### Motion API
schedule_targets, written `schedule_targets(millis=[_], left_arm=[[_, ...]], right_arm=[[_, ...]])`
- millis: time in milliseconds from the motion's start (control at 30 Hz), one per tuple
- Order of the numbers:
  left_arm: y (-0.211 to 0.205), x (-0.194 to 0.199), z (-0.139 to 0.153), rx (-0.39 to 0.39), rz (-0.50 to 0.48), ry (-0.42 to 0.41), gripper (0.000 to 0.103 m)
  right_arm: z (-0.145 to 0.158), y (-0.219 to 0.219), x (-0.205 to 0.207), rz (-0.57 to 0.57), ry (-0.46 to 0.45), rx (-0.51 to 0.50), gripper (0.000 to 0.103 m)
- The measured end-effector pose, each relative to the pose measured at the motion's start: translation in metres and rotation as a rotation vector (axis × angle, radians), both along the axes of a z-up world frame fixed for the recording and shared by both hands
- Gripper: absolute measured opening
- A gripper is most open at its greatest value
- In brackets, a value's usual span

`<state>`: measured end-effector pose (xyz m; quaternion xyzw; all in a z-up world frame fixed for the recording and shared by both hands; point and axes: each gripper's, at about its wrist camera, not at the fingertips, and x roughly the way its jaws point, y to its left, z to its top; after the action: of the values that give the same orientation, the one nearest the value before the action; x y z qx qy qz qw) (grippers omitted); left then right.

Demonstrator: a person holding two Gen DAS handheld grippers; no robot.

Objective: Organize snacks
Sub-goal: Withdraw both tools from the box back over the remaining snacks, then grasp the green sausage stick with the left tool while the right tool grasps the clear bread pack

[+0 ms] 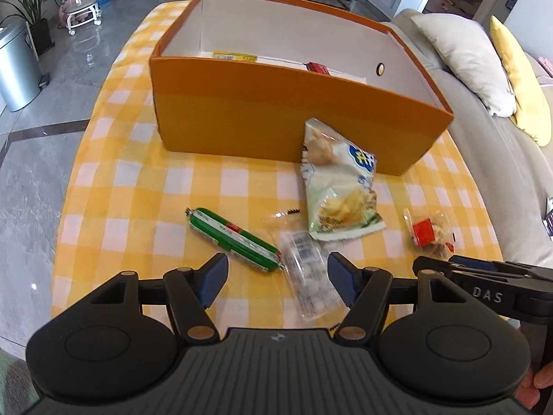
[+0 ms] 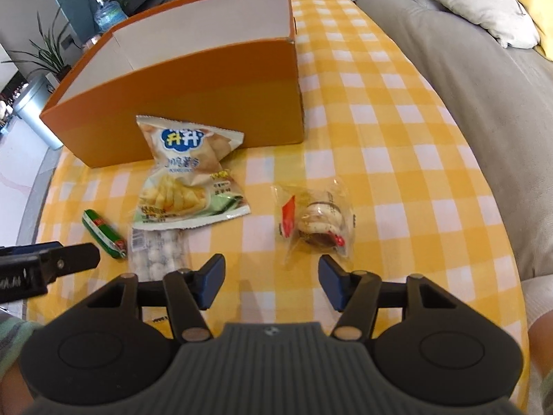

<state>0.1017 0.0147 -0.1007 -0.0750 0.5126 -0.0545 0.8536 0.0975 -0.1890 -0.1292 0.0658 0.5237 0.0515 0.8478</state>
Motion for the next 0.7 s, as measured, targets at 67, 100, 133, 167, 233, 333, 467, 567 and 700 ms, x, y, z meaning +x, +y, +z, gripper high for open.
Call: schedule_targets(millis=[67, 100, 133, 167, 233, 333, 467, 567, 700], left_arm=[[0.005, 0.004, 0.001, -0.002, 0.023, 0.005, 0.078], [0.009, 0.007, 0.001, -0.008, 0.043, 0.008, 0.078], [0.012, 0.010, 0.001, -0.014, 0.061, 0.014, 0.078], [0.015, 0.013, 0.000, -0.016, 0.077, 0.018, 0.078], [0.019, 0.019, -0.004, -0.013, 0.105, 0.030, 0.078], [0.021, 0.029, -0.011, -0.005, 0.142, 0.063, 0.076], [0.021, 0.037, -0.023, -0.008, 0.188, 0.090, 0.076], [0.021, 0.042, -0.034, 0.001, 0.206, 0.122, 0.075], [0.017, 0.047, -0.042, 0.023, 0.178, 0.135, 0.064]], right_arm=[[0.002, 0.000, 0.001, 0.005, -0.006, 0.027, 0.054], [0.003, 0.001, 0.002, 0.013, -0.007, 0.046, 0.054], [0.004, 0.003, 0.003, 0.022, -0.011, 0.056, 0.054], [0.004, 0.006, 0.003, 0.027, -0.019, 0.045, 0.054], [0.003, 0.010, 0.006, 0.033, -0.031, -0.017, 0.054], [-0.004, 0.005, 0.012, 0.013, -0.025, -0.057, 0.050], [-0.013, -0.017, 0.019, -0.077, 0.001, 0.026, 0.047], [-0.016, -0.023, 0.022, -0.092, 0.000, 0.024, 0.047], [-0.020, -0.026, 0.025, -0.096, 0.004, 0.020, 0.048]])
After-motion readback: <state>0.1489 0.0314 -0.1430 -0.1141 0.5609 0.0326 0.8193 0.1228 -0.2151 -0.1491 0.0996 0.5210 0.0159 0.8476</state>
